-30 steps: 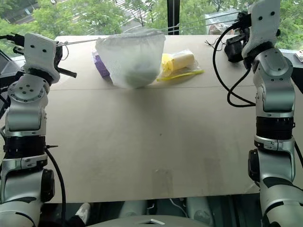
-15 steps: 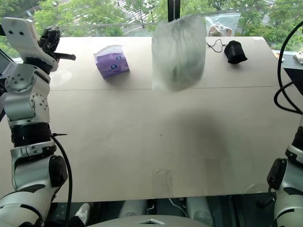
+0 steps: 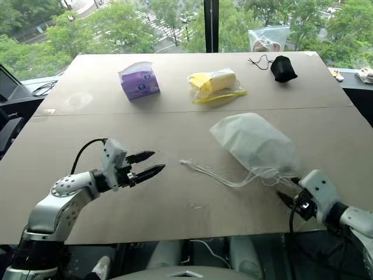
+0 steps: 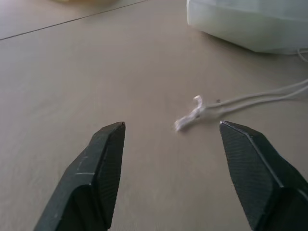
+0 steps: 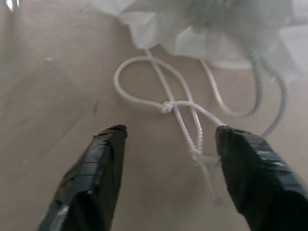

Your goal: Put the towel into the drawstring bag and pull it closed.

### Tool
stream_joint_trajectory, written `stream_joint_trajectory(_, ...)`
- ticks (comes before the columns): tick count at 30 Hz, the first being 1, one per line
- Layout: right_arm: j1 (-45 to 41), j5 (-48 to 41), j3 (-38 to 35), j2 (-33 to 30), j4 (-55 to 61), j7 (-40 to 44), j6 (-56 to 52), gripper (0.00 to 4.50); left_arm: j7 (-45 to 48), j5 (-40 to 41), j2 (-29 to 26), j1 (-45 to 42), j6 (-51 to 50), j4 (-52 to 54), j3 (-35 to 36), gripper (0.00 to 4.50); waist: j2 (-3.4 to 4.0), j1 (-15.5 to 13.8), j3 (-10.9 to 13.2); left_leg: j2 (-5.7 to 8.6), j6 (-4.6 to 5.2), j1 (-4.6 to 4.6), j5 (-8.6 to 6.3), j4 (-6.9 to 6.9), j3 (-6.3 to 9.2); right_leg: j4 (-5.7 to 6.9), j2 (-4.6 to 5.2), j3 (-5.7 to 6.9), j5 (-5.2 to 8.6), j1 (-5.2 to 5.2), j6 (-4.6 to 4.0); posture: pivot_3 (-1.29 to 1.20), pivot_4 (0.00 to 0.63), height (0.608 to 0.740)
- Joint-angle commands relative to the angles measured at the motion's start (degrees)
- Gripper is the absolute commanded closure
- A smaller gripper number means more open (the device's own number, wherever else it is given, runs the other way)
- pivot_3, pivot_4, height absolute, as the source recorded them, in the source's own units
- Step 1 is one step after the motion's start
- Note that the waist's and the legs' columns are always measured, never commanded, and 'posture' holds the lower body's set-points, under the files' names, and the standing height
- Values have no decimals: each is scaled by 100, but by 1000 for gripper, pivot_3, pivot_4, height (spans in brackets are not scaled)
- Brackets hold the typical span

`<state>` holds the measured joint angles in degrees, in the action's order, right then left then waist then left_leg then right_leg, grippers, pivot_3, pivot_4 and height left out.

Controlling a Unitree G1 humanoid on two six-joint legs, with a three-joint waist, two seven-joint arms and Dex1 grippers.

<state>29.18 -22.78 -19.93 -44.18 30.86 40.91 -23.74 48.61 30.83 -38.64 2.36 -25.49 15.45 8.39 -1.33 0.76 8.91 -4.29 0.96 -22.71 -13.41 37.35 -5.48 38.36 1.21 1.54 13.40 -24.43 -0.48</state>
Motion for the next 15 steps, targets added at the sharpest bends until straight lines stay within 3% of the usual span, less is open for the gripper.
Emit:
stream_joint_trajectory(1, 437, -336, -933, 183, 426, 360, 332, 65, -24, 483, -94, 397, -245, 737, 565, 20, -2, -5, 0, 0, 0, 0, 0, 1, 0, -2, 1, 0, 0, 1, 0, 0, 150, 740)
stream_joint_trajectory(4, 940, -295, -1750, 275, 299, 718, 668, 65, -298, 807, 15, 795, -476, 1224, 972, 20, -2, -31, -1, 3, 0, -11, -1, 1, -1, -18, 8, 0, 1, 1, 2, 0, 150, 740)
stream_joint_trajectory(8, 958, -246, -2366, 256, 4, 968, 1140, 65, -631, 991, 152, 1108, -593, 1717, 1197, 20, -9, -57, 0, 6, 1, -21, -2, -10, 0, -47, 9, 3, 1, 4, 3, 0, 150, 740)
stream_joint_trajectory(15, 252, -354, -2437, 65, -571, 1236, 1428, 65, -1023, 919, 369, 1587, -488, 1987, 1432, 20, -12, -18, 1, 7, 2, -13, -2, -12, 3, -43, 3, 0, 1, 6, 2, 0, 150, 740)
